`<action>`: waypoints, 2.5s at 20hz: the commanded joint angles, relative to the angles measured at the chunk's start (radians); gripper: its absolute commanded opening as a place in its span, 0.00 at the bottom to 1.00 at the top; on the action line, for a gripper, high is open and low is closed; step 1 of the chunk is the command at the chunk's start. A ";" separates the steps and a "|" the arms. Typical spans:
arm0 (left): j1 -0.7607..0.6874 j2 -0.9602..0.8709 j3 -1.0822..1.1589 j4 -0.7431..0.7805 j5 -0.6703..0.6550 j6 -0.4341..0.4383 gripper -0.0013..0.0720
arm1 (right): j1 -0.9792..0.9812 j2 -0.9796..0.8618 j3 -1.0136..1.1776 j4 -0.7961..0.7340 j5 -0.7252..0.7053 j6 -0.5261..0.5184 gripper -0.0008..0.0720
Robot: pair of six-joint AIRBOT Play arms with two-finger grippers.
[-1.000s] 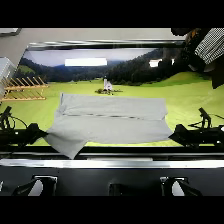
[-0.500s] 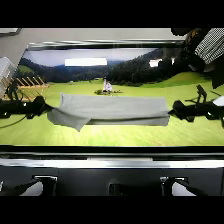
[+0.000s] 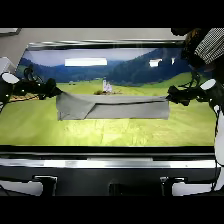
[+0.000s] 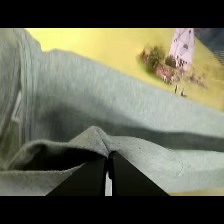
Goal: Fold the clothes and pants, and hang the long-sleeved shirts on hangers.
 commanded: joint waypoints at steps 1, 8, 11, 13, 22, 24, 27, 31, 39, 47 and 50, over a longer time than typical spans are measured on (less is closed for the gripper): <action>-0.024 -0.135 0.116 -0.005 0.001 -0.008 0.04 | 0.003 -0.064 0.033 -0.002 -0.057 0.003 0.06; -0.021 -0.170 0.255 0.019 -0.027 -0.011 0.57 | -0.053 -0.082 0.118 0.013 0.072 -0.002 0.52; -0.010 -0.112 0.358 0.142 -0.137 -0.017 0.57 | -0.162 -0.078 0.154 0.020 0.199 -0.026 0.60; -0.013 -0.056 0.386 0.241 -0.188 -0.041 0.57 | -0.209 -0.105 0.153 0.031 0.249 -0.061 0.67; -0.021 0.058 0.387 0.323 -0.266 -0.050 0.57 | -0.224 -0.258 0.153 0.183 0.261 -0.208 0.75; -0.021 0.057 0.387 0.323 -0.266 -0.050 0.57 | -0.209 -0.279 0.153 0.192 0.257 -0.212 0.75; -0.021 0.054 0.387 0.323 -0.266 -0.050 0.57 | -0.159 -0.305 0.153 0.183 0.258 -0.214 0.75; -0.021 0.054 0.387 0.323 -0.266 -0.050 0.57 | -0.068 -0.316 0.153 0.122 0.259 -0.204 0.57; -0.064 0.031 0.346 0.301 -0.257 -0.054 0.04 | -0.050 -0.098 0.154 0.081 0.301 -0.109 0.06; -0.397 -0.188 0.138 -0.035 0.030 -0.113 0.04 | -0.050 0.179 0.154 -0.137 0.399 0.045 0.06; -0.528 -0.286 0.149 -0.217 0.143 -0.112 0.04 | -0.050 0.221 0.169 -0.149 0.397 0.062 0.06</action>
